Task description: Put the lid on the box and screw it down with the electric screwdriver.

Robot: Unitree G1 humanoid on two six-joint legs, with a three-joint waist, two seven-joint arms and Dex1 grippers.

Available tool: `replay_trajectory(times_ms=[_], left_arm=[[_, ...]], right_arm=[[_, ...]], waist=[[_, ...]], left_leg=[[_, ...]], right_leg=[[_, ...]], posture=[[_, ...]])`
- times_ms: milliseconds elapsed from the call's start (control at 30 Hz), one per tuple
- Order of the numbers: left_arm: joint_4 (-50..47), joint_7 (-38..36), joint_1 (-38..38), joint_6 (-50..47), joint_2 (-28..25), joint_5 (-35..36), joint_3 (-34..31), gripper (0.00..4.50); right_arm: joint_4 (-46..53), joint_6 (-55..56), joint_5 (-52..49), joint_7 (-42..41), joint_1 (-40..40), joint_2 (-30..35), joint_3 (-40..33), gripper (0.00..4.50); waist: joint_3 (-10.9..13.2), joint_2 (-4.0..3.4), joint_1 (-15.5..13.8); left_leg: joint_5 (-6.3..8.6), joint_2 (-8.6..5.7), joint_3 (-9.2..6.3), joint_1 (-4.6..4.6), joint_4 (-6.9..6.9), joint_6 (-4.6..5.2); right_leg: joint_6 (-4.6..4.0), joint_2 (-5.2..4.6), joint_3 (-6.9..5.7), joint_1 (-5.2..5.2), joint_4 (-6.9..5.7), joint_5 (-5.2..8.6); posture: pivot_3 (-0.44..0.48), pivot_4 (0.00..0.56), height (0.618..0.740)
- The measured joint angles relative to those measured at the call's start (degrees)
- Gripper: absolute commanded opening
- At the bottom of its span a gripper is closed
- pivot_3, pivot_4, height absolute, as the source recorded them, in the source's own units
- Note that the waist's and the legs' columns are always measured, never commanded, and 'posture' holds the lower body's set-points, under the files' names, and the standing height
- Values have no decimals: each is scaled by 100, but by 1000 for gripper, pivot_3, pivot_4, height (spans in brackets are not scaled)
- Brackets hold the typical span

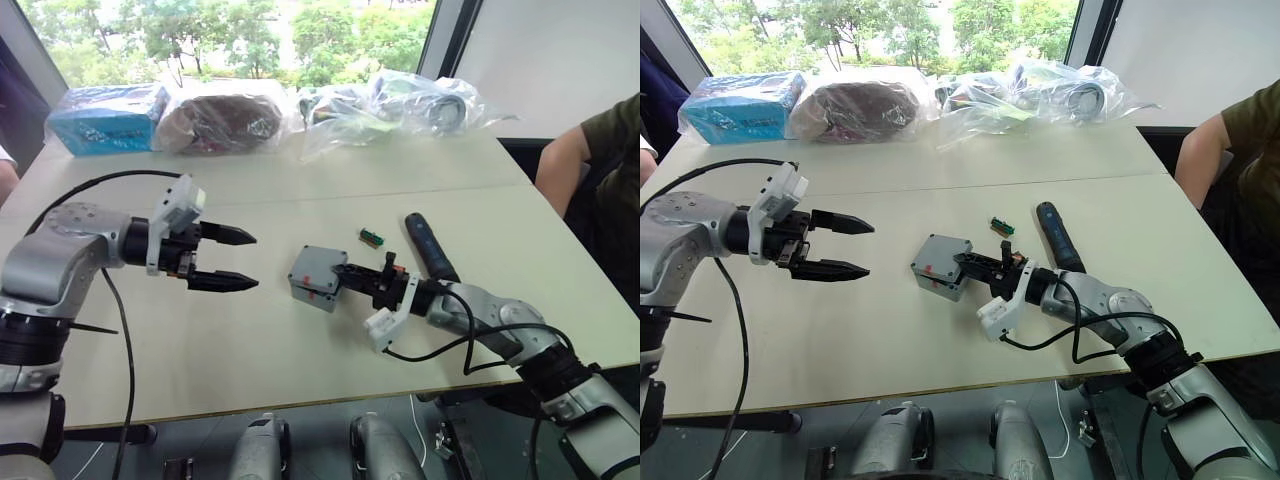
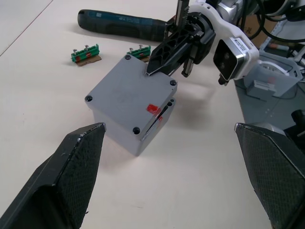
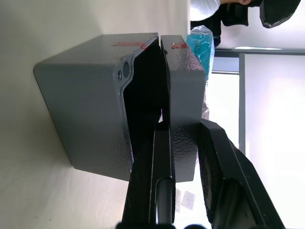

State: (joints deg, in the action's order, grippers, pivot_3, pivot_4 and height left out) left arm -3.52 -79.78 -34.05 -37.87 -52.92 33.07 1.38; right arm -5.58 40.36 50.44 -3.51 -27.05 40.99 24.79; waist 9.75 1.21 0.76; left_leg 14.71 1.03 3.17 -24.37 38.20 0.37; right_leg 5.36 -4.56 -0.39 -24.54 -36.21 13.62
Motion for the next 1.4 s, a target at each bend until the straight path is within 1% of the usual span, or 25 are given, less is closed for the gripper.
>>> replay_trajectory(times_ms=[1000, 1033, 1133, 1200, 1233, 1400], left_arm=[[0, 87, 0, 74, 126, -13, 12, 4461], [1, 98, -2, 77, 140, -17, 13, 4461], [33, 270, -101, 240, 435, -198, 134, 4461], [130, 358, -197, 418, 624, -355, 241, 3959], [179, 420, -234, 523, 717, -447, 256, 3798], [595, 643, -394, 962, 1262, -811, 501, 1830]], right_arm=[[19, -3, 289, 539, 321, -26, -80, 174], [16, -3, 305, 559, 333, -25, -80, 174], [-30, -1, 340, 624, 356, -24, -79, 174], [-51, 0, 359, 656, 356, -25, -77, 174], [-59, -1, 369, 664, 355, -29, -76, 174], [-104, 0, 452, 732, 351, -47, -69, 174]], waist=[[0, 0, 1], [0, 0, -1], [-2, 2, -14], [-2, 1, -13], [-2, 1, -14], [-4, 1, -8]], left_leg=[[0, -1, 0, 1, 1, -1], [0, -1, 0, 1, 0, -1], [-1, -5, -2, 3, 4, -1], [-1, -6, -2, 4, 4, -1], [-1, -7, -2, 5, 4, -1], [-1, -8, -2, 8, 4, -1]], right_leg=[[8, 0, 0, 1, -1, -4], [8, 0, 0, 1, -1, -4], [8, -2, 0, 8, -1, -4], [8, -3, 0, 10, -1, -4], [10, -3, 0, 10, -1, -6], [16, -3, 0, 13, -1, -9]], posture=[[0, 150, 740], [0, 150, 740], [0, 150, 740], [0, 150, 740], [0, 150, 740], [0, 150, 740]])
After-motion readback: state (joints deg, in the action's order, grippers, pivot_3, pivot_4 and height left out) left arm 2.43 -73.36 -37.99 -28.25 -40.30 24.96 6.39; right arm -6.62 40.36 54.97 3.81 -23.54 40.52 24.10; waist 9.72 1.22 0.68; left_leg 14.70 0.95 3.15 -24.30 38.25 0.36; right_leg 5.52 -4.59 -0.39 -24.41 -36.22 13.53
